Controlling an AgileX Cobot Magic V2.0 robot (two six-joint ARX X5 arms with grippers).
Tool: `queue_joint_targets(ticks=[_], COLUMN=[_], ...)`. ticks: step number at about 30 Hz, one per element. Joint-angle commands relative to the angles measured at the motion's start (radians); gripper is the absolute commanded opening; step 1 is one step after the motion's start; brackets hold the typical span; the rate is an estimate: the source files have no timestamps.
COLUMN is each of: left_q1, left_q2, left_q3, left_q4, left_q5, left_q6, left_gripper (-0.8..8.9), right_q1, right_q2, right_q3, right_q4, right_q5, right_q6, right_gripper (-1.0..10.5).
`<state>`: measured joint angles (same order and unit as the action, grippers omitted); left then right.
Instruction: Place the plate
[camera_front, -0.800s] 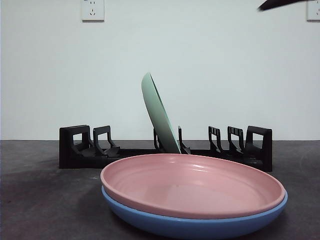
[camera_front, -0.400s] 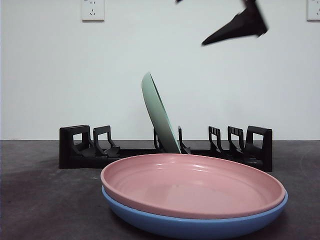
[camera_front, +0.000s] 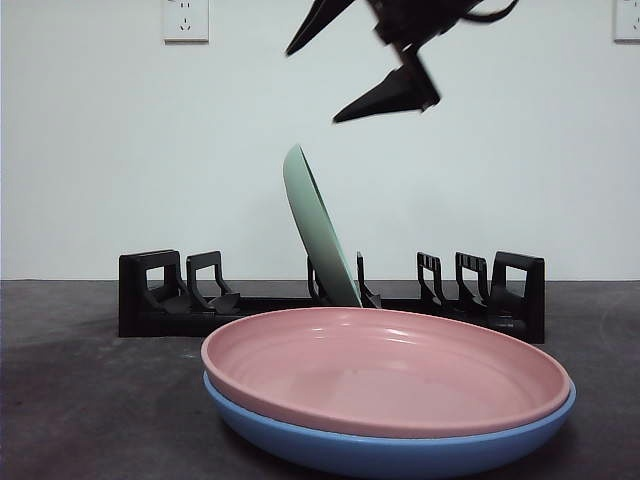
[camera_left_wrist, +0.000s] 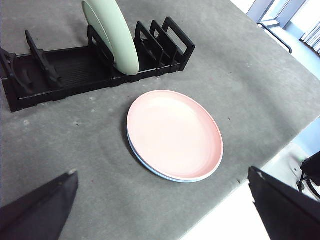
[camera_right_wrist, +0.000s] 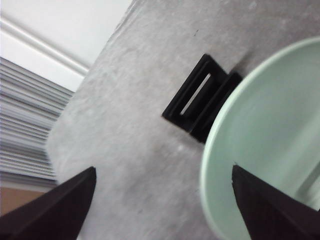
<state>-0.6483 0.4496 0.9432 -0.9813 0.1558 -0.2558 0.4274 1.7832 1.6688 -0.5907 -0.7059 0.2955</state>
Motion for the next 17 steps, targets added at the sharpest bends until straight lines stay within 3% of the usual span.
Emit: queue_joint_targets(ticks=[1,7,17], left_q1=[-0.005,-0.005,-0.005], left_q2=[0.000,0.000,0.000], left_q3=[0.016,0.016,0.016], left_q4=[0.008,0.008,0.009], left_q5=[-0.002,-0.002,-0.002], left_q6=[-0.011,-0.019,-0.026], left_gripper=[5.30,5.30,5.30], right_q1=[0.027,0.061,0.074], right_q2=[0.052,0.107,0.127], right_q3=[0.024,0.024,0.024], right_q4=[0.023,0.063,0.095], right_q5=[0.051,0.124,0.136], right_q6=[-0.008,-0.013,-0.005], right_gripper=[4.3,4.3,1.3])
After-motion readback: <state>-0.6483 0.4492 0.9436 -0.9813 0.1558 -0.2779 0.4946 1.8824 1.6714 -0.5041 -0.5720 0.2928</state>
